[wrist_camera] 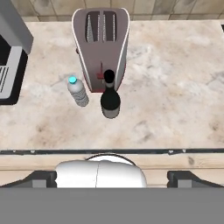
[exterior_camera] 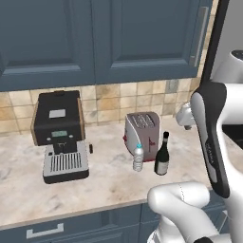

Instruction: Place the drinks on the dining counter in a tight cluster.

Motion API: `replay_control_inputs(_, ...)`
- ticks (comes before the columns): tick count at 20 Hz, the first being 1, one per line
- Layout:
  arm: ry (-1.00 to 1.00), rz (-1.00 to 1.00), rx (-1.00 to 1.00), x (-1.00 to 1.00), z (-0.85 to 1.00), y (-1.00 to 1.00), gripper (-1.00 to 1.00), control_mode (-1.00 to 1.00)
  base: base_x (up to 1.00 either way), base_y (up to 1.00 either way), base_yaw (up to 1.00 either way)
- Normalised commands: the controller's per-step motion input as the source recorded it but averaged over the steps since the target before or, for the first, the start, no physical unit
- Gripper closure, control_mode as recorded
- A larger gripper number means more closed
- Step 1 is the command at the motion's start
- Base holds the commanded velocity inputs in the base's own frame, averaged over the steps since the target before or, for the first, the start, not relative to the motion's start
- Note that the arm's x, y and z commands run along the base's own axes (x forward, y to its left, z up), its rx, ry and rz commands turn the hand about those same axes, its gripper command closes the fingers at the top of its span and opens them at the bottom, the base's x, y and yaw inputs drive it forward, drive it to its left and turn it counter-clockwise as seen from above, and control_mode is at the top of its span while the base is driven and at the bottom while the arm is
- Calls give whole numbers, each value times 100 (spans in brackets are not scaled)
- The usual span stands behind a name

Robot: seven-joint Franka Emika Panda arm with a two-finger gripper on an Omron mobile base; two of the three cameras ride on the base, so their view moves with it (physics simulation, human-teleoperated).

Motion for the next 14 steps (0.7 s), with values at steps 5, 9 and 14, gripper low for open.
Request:
replay_control_inputs(5,0,0,0,0,0,0,-100,100,22,-2,0)
replay_control_inputs(9,0,5,18,14,-43,-54,-100,-100,0,0,0)
replay_control_inputs(14,0,5,25,26,-57,-63,-100,-100,0,0,0)
